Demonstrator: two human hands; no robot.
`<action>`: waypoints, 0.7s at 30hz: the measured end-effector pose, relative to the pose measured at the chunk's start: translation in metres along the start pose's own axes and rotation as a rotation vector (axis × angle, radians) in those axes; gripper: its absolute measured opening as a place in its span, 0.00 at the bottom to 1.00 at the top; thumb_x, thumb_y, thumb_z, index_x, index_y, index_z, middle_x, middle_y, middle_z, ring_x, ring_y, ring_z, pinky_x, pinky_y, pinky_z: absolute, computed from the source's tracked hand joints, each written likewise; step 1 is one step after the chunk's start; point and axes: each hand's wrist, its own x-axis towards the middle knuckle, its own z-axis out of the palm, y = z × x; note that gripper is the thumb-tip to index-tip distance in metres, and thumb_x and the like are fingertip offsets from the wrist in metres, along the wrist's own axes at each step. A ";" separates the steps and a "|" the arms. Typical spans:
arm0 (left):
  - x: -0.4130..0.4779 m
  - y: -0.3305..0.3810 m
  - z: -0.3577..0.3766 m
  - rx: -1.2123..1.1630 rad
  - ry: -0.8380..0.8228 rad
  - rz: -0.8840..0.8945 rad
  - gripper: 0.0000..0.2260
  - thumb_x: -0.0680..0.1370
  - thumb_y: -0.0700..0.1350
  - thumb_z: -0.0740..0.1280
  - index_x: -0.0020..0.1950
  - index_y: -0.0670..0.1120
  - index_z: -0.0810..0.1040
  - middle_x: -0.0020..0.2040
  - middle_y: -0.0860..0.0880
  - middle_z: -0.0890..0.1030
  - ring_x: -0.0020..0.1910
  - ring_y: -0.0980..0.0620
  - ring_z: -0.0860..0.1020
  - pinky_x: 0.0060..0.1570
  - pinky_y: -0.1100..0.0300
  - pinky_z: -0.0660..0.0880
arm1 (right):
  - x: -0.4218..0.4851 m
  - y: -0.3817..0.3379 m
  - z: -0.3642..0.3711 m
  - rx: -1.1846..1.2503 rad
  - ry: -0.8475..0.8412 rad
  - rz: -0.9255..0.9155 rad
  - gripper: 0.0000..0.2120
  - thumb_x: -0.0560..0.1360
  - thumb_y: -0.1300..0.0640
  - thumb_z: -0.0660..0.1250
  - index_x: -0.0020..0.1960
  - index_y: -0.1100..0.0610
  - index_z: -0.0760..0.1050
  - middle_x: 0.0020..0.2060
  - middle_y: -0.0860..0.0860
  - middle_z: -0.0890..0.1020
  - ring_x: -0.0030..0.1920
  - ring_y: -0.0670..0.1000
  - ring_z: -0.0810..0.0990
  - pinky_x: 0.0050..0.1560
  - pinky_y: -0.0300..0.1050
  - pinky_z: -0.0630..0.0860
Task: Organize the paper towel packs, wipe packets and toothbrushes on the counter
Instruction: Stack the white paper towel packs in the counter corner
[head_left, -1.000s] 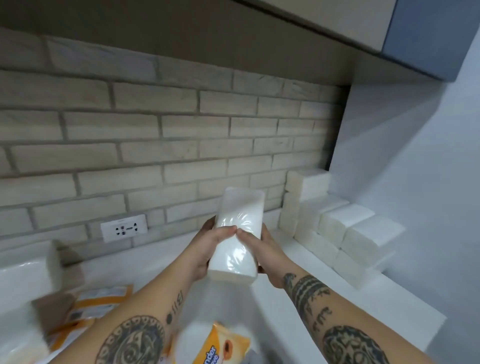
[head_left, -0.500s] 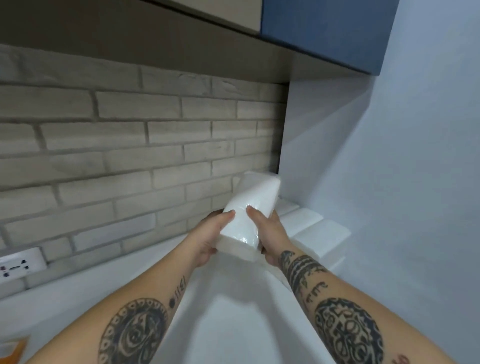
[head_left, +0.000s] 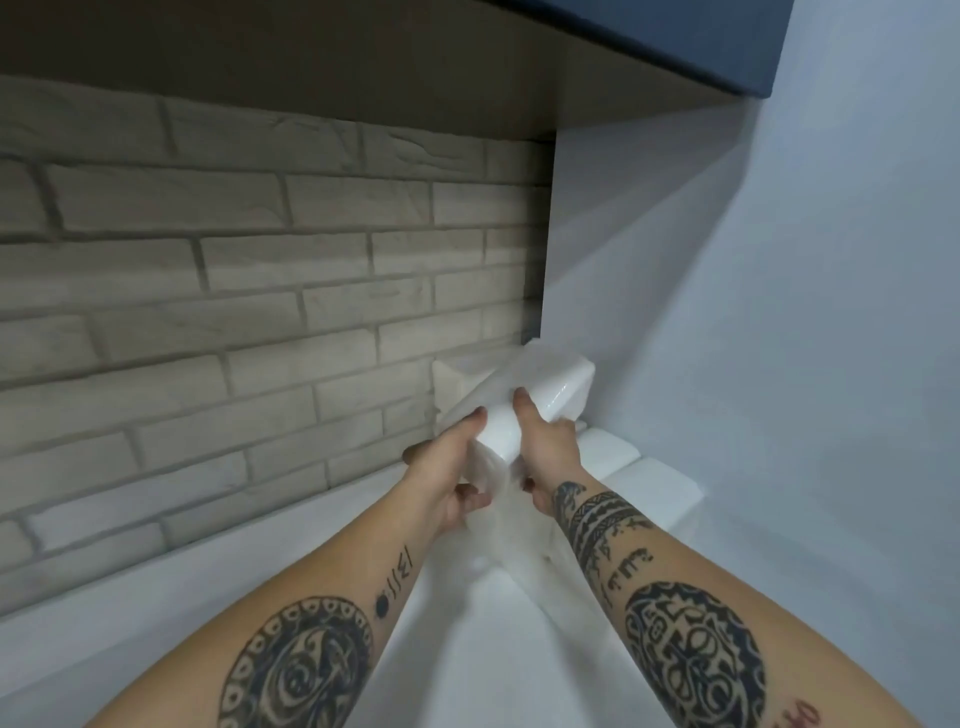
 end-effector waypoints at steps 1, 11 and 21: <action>0.009 -0.001 0.005 -0.030 0.023 0.013 0.44 0.60 0.62 0.80 0.69 0.41 0.72 0.55 0.39 0.78 0.44 0.39 0.81 0.36 0.48 0.82 | 0.009 0.002 0.001 -0.021 0.030 -0.004 0.54 0.57 0.21 0.68 0.75 0.47 0.60 0.60 0.51 0.80 0.55 0.57 0.83 0.56 0.58 0.82; 0.072 0.001 0.035 0.052 0.176 0.004 0.32 0.74 0.64 0.70 0.70 0.45 0.70 0.54 0.45 0.82 0.48 0.46 0.83 0.47 0.47 0.83 | 0.058 0.001 -0.006 -0.358 0.105 -0.139 0.51 0.66 0.28 0.70 0.77 0.56 0.57 0.73 0.57 0.64 0.68 0.61 0.71 0.69 0.59 0.72; 0.104 -0.006 0.042 0.264 0.086 0.060 0.31 0.82 0.64 0.56 0.79 0.47 0.64 0.73 0.50 0.73 0.66 0.48 0.74 0.67 0.51 0.71 | 0.095 0.011 -0.007 -0.752 0.064 -0.345 0.48 0.75 0.27 0.61 0.84 0.51 0.45 0.82 0.51 0.40 0.81 0.58 0.39 0.79 0.61 0.54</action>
